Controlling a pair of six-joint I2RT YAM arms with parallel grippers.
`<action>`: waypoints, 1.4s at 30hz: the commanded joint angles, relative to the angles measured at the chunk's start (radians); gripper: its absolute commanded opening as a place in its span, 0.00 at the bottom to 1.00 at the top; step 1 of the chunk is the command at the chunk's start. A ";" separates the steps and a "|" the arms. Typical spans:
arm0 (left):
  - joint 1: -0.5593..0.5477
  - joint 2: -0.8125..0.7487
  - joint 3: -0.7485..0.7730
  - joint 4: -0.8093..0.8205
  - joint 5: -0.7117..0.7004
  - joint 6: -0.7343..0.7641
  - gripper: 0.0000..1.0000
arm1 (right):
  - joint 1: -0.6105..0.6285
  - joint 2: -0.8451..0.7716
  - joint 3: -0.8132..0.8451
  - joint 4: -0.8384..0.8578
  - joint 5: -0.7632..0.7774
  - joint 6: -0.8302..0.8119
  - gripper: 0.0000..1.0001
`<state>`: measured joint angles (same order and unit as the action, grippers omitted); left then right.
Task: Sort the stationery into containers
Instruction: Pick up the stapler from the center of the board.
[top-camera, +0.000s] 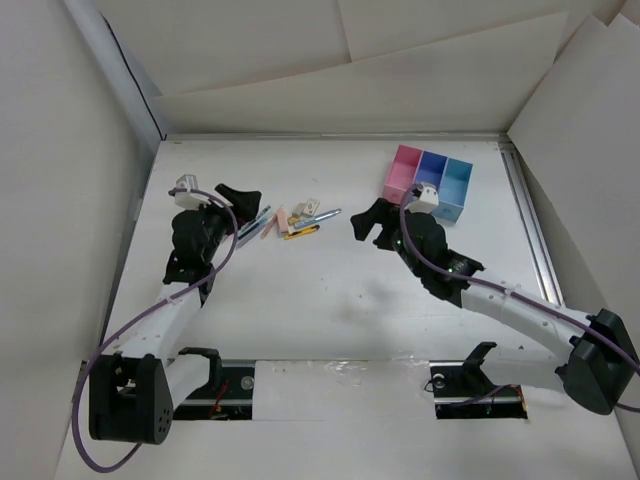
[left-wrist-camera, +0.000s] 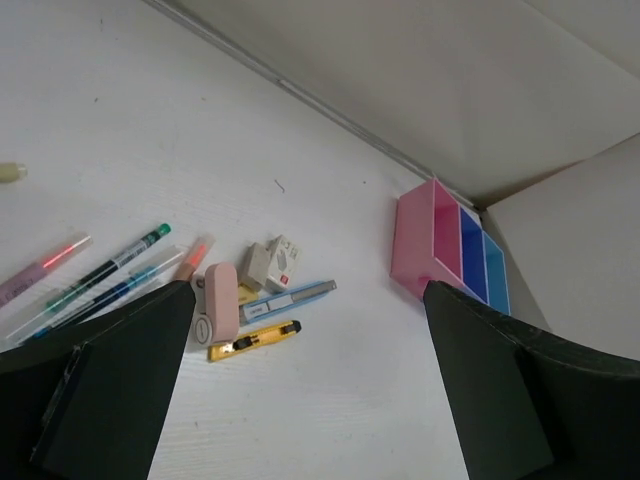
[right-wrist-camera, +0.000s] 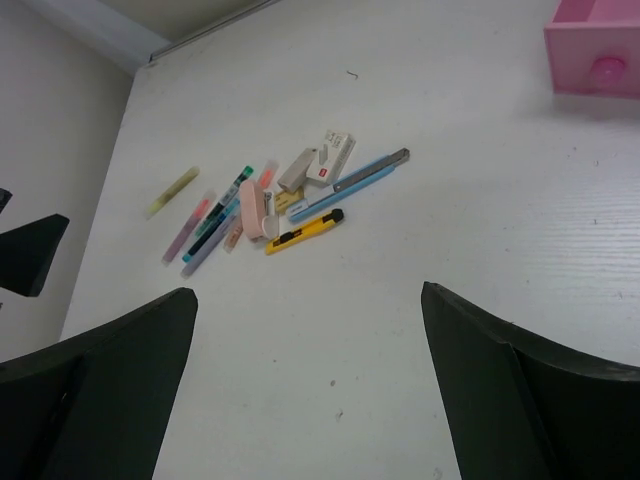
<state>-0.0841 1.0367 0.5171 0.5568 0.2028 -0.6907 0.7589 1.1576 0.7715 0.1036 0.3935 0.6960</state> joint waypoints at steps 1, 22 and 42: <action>-0.045 -0.021 0.069 -0.059 -0.078 -0.012 1.00 | 0.011 -0.016 0.034 0.051 0.011 -0.013 1.00; -0.054 -0.227 -0.035 -0.031 -0.183 0.022 1.00 | 0.020 0.103 0.066 0.088 -0.120 -0.073 0.03; -0.068 -0.257 -0.075 0.002 -0.393 0.048 0.53 | 0.161 0.809 0.656 -0.042 -0.039 -0.013 0.59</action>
<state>-0.1387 0.8070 0.4465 0.5426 -0.0994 -0.6449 0.9180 1.8988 1.3449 0.0929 0.3180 0.6628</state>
